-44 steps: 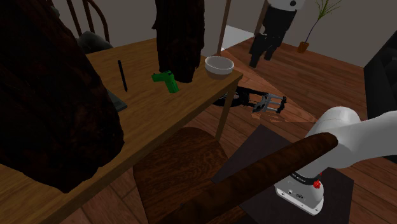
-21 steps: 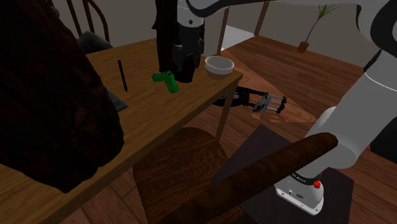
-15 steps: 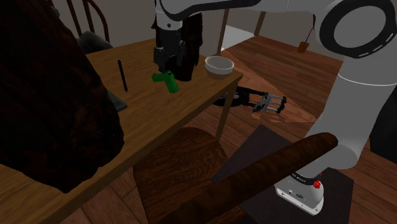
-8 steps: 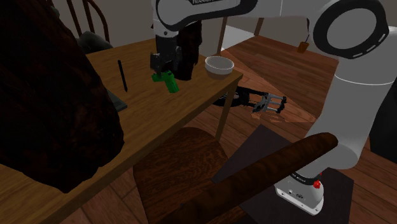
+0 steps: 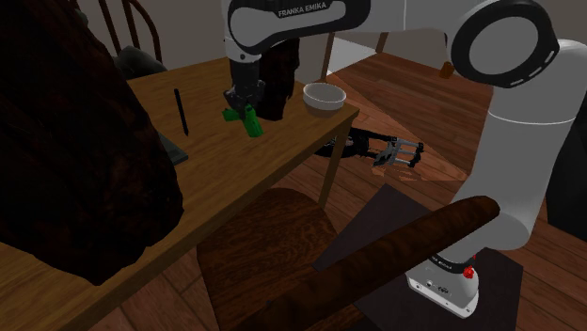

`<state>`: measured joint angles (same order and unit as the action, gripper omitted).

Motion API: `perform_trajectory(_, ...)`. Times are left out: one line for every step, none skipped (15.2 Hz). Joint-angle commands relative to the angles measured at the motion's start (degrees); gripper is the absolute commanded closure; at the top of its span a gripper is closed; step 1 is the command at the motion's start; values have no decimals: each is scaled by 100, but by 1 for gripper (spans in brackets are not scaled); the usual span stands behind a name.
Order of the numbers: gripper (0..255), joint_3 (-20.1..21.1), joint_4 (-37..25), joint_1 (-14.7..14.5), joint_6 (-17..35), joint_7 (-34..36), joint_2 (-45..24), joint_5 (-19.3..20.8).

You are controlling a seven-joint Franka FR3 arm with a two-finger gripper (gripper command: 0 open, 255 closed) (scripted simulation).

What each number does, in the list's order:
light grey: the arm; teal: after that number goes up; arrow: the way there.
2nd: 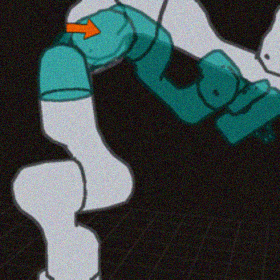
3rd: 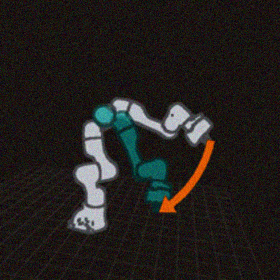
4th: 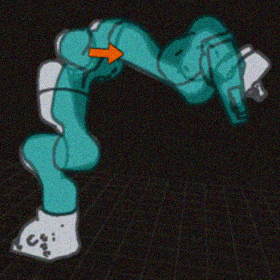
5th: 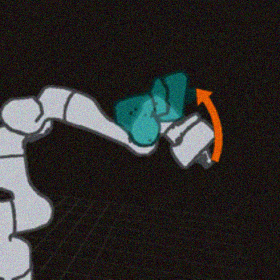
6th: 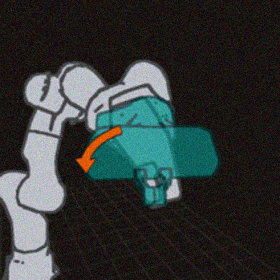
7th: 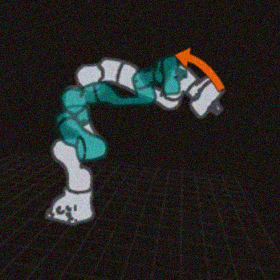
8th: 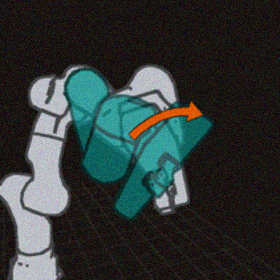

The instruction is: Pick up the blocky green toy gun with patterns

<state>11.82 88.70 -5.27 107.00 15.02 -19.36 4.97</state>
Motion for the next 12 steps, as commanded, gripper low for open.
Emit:
perform_trajectory(255, -14, -1, 10, -1, -3, -27, 6)
perform_trajectory(255, -18, -6, 15, 9, -12, -41, 7)
perform_trajectory(255, -15, -18, 9, 1, -3, -46, 8)
perform_trajectory(255, -4, 258, 36, 77, -11, 162, -29)
perform_trajectory(255, -3, 199, 35, 6, -15, 174, -33)
perform_trajectory(255, -1, 136, 34, -67, -19, 184, -37)
perform_trajectory(255, 0, 69, 33, -141, -22, 192, -39)
perform_trajectory(255, 2, 3, 31, -215, -25, 199, -42)
perform_trajectory(255, 3, -66, 30, -290, -28, 206, -44)
perform_trajectory(255, 5, -136, 28, -365, -31, 210, -46)
perform_trajectory(255, 6, -208, 26, -440, -33, 214, -48)
perform_trajectory(255, 7, -282, 23, -516, -36, 216, -50)
